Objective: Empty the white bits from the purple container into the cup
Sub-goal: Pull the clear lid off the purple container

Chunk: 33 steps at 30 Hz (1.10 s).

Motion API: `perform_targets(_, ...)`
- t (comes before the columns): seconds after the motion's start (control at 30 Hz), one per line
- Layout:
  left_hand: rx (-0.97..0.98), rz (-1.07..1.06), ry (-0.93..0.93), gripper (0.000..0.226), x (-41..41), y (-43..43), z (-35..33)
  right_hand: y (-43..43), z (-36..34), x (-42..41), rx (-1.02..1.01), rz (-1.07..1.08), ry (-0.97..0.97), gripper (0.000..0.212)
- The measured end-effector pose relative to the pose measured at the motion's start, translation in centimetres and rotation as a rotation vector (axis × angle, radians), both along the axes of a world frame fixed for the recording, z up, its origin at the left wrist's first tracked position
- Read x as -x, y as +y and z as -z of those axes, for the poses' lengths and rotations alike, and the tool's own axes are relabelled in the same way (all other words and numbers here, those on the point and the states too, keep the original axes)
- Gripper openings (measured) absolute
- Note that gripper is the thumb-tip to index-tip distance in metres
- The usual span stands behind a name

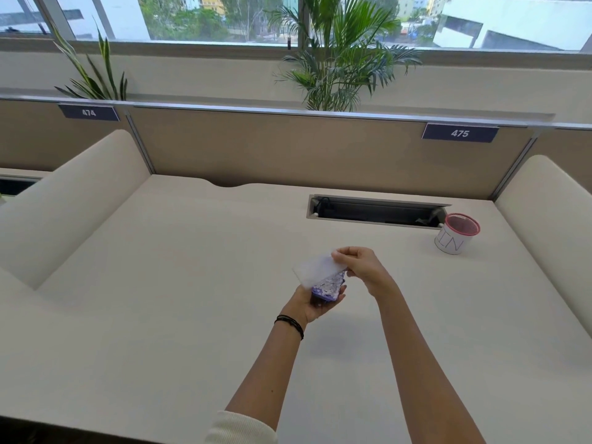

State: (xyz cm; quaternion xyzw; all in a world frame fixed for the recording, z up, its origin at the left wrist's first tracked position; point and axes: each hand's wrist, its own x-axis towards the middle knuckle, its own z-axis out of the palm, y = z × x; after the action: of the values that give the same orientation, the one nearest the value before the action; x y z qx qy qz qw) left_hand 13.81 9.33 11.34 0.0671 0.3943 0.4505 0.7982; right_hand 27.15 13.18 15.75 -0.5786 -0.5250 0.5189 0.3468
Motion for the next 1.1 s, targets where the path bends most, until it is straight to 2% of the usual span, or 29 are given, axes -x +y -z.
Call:
perform_targets(0.2,-0.006,0.01,0.014,0.032,0.1,0.1,0.0,-0.4,0.1,-0.3,-0.018,-0.004,0.01,0.01)
perform_targets(0.4,0.026,-0.013,0.059,0.023,1.1,-0.2,0.4,-1.6,0.2,-1.1,-0.008,-0.025,0.2,0.01)
perform_targets(0.63,0.092,-0.024,0.098,0.031,2.7,-0.9,2.1,-4.2,2.6,-2.9,0.062,-0.276,0.422,0.013)
perform_targets(0.8,0.101,-0.096,0.167,0.041,4.3,-1.3,3.8,-6.9,6.5,-2.9,0.19,-0.496,0.315,0.019)
perform_targets(0.9,0.106,-0.109,0.183,0.044,4.4,-1.6,4.1,-8.9,8.9,-2.0,0.241,-0.552,0.216,0.026)
perform_targets(1.1,0.125,-0.125,0.168,0.043,4.0,-2.5,4.1,-11.6,12.4,-0.7,0.31,-0.601,0.07,0.028)
